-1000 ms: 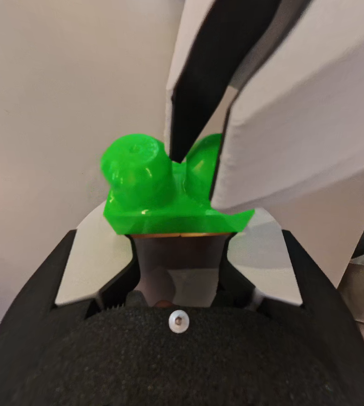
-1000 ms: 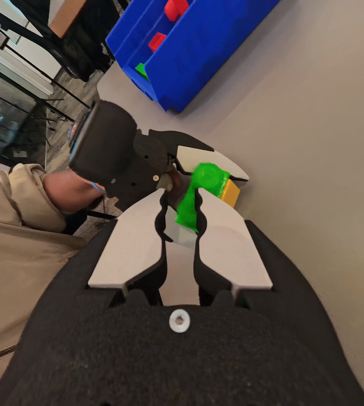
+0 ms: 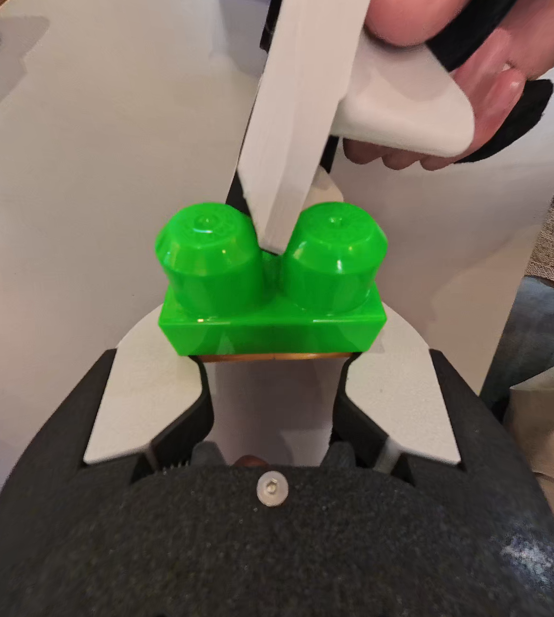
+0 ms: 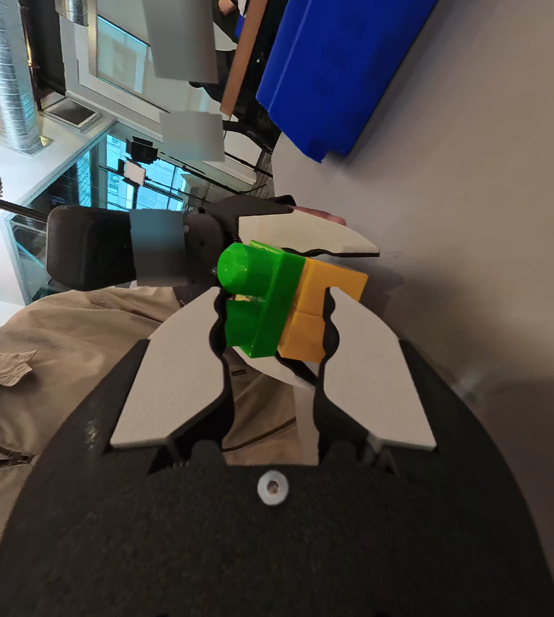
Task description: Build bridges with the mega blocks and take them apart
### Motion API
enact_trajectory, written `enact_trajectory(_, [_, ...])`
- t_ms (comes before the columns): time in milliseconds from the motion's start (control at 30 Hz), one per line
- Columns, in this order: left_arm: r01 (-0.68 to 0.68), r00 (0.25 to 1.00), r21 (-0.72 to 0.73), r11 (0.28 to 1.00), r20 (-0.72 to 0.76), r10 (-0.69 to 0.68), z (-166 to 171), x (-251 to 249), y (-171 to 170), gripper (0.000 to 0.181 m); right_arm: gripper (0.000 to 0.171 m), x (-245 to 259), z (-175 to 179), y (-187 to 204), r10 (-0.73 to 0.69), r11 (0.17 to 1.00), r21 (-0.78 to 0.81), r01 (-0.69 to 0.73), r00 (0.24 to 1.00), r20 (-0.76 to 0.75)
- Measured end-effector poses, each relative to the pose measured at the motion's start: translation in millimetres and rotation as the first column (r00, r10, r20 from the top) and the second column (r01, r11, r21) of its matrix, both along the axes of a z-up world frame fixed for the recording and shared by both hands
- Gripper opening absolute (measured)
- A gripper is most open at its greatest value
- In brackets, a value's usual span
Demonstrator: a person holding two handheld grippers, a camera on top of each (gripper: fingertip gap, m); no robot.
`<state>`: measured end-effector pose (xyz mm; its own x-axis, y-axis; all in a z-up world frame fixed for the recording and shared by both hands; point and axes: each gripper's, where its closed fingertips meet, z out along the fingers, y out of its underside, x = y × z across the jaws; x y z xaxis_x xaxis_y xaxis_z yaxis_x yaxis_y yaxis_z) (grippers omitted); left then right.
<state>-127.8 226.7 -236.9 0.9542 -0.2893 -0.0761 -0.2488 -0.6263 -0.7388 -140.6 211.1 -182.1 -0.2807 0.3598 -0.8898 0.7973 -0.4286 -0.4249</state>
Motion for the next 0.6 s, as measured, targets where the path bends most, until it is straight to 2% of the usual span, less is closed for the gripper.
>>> enact_trajectory(133, [-0.012,1.000,-0.031,0.999,-0.005,0.012,-9,-2,1,0.089,0.054,-2,-2,-5,-0.009,0.999,0.052,0.008,1.000,0.004])
enact_trajectory(233, [-0.013,0.999,-0.041,0.999,-0.035,0.012,-16,-2,2,0.089,0.060,-2,-8,-6,-0.002,0.996,0.090,0.000,1.000,0.024])
enact_trajectory(333, [-0.012,1.000,-0.029,1.000,0.014,0.012,-17,1,5,0.089,0.061,-2,-11,-3,-0.016,0.998,0.062,0.013,0.999,0.038])
enact_trajectory(600, [-0.035,0.999,0.046,0.998,-0.015,0.036,-5,-3,10,0.089,0.067,7,-6,-2,-0.009,0.996,-0.088,0.014,0.999,0.053])
